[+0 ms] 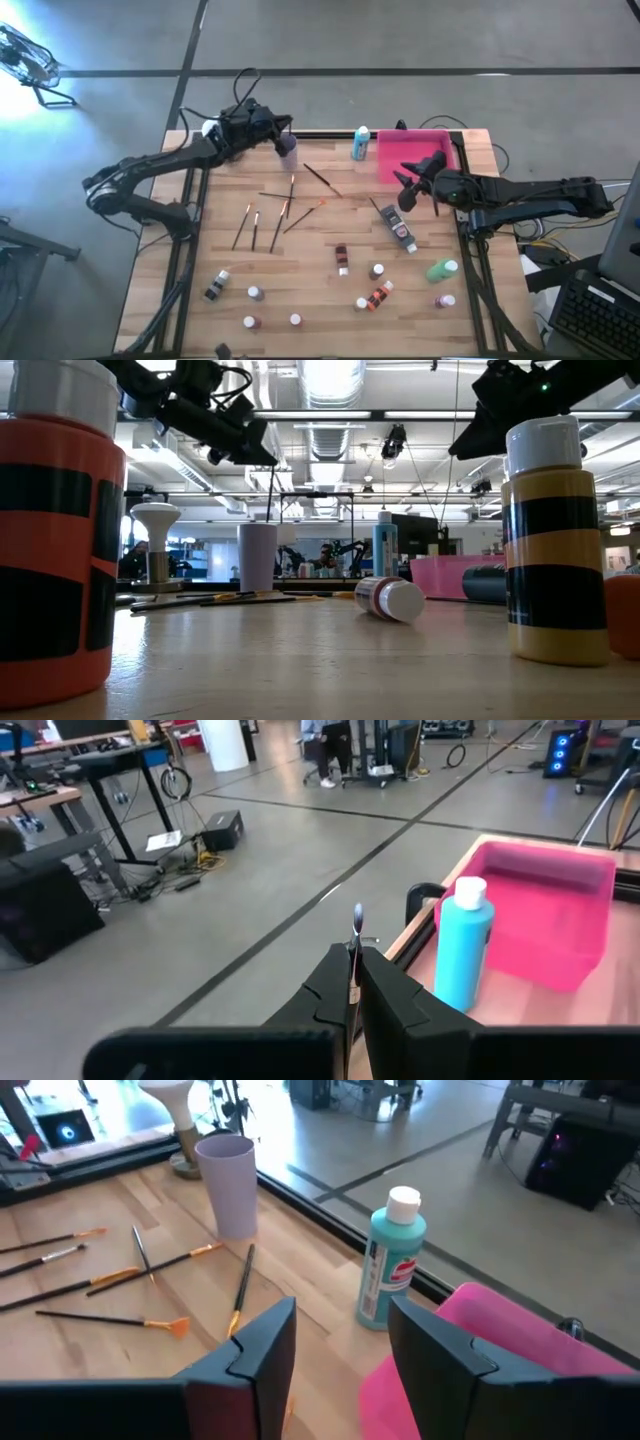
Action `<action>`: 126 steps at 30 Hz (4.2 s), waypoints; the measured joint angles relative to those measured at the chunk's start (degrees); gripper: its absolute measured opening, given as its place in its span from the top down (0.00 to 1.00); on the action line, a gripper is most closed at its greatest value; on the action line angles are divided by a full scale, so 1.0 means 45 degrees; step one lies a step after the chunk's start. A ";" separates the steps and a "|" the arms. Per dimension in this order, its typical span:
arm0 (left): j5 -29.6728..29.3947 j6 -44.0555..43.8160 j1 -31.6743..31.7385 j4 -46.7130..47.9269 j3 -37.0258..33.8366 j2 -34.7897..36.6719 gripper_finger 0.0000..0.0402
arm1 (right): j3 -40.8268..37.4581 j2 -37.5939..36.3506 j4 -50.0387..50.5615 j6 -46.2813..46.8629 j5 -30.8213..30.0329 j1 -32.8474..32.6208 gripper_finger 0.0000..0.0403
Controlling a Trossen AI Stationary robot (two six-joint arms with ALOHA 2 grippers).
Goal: Pick & Place Paint Supplies
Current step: Put the silver black paint brush into the purple cup, then put the gold black paint brush into the purple cup
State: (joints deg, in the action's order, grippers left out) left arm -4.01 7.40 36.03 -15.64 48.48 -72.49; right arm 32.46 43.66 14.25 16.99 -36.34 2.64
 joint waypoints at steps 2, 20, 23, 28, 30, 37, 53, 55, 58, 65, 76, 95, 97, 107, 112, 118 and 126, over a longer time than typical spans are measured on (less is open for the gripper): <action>0.0015 -0.0012 0.0000 0.0055 -0.0019 -0.0048 0.97 | -0.0052 -0.0083 -0.0049 0.0002 -0.0003 -0.0002 0.64; 0.0011 -0.1308 0.0141 -0.3187 -0.3209 -0.0048 0.97 | -0.0130 -0.0092 -0.0048 0.0210 0.0019 -0.0002 0.60; 0.0015 -0.1331 0.0146 -0.3595 -0.3462 -0.0126 0.97 | -0.0130 -0.0092 -0.0359 0.0155 0.0019 -0.0002 0.58; 0.0015 -0.1331 0.0175 -0.3955 -0.3602 -0.0524 0.97 | -0.0156 -0.0082 -0.0846 -0.0131 0.0024 -0.0002 0.56; 0.0015 -0.1326 0.0192 -0.4107 -0.3597 -0.0794 0.97 | -0.0179 -0.0077 -0.0843 -0.0160 0.0024 -0.0002 0.55; 0.0005 -0.1490 0.0315 -0.4546 -0.3597 -0.1833 0.97 | -0.0233 -0.0073 -0.0838 -0.0319 0.0024 0.0008 0.58; -0.0010 -0.1622 0.0393 -0.4734 -0.3583 -0.2525 0.96 | -0.0266 -0.0073 -0.0846 -0.0358 0.0024 0.0032 0.67; -0.0015 -0.1607 0.0393 -0.4715 -0.3583 -0.2508 0.95 | -0.0266 -0.0073 -0.0842 -0.0377 0.0024 0.0032 0.67; -0.0010 -0.1418 0.0393 -0.4635 -0.3583 -0.2453 0.92 | -0.0266 -0.0073 -0.0842 -0.0435 0.0024 0.0032 0.67; 0.0000 -0.1331 0.0393 -0.4623 -0.3583 -0.2437 0.82 | -0.0266 -0.0073 -0.0842 -0.0440 0.0024 0.0032 0.62; 0.0043 -0.1331 0.0393 -0.4568 -0.3014 -0.1818 0.75 | -0.0266 -0.0073 -0.0842 -0.0440 0.0024 0.0032 0.55; 0.5551 -0.4250 -0.1102 -0.3858 -0.3037 0.2667 0.76 | -0.0397 -0.0083 -0.0851 -0.1111 0.0029 0.0032 0.64; 0.4979 -0.4252 -0.1975 -0.4327 -0.3387 0.2963 0.76 | -0.0397 -0.0083 -0.0854 -0.1106 0.0034 0.0032 0.65; 0.3755 -0.3611 -0.5567 -0.6016 -0.4495 0.3332 0.76 | -0.0406 0.0932 -0.1836 -0.1154 0.0043 0.0028 0.72; 0.3744 -0.3633 -0.6085 -0.5838 -0.4569 0.3148 0.76 | -0.0406 0.1793 -0.2135 -0.1153 0.0044 0.0032 0.75; 0.3725 -0.3633 -0.6120 -0.5532 -0.4569 0.2883 0.76 | -0.0406 0.2819 -0.2242 -0.1192 0.0043 0.0032 0.78; 0.3721 -0.3557 -0.6118 -0.5440 -0.4569 0.2730 0.76 | -0.0406 0.3183 -0.3053 -0.1145 -0.0574 0.0125 0.82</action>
State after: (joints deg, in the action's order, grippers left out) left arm 12.73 -8.61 8.50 -40.12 27.92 -60.20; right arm 30.63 57.98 0.51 11.84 -38.92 3.20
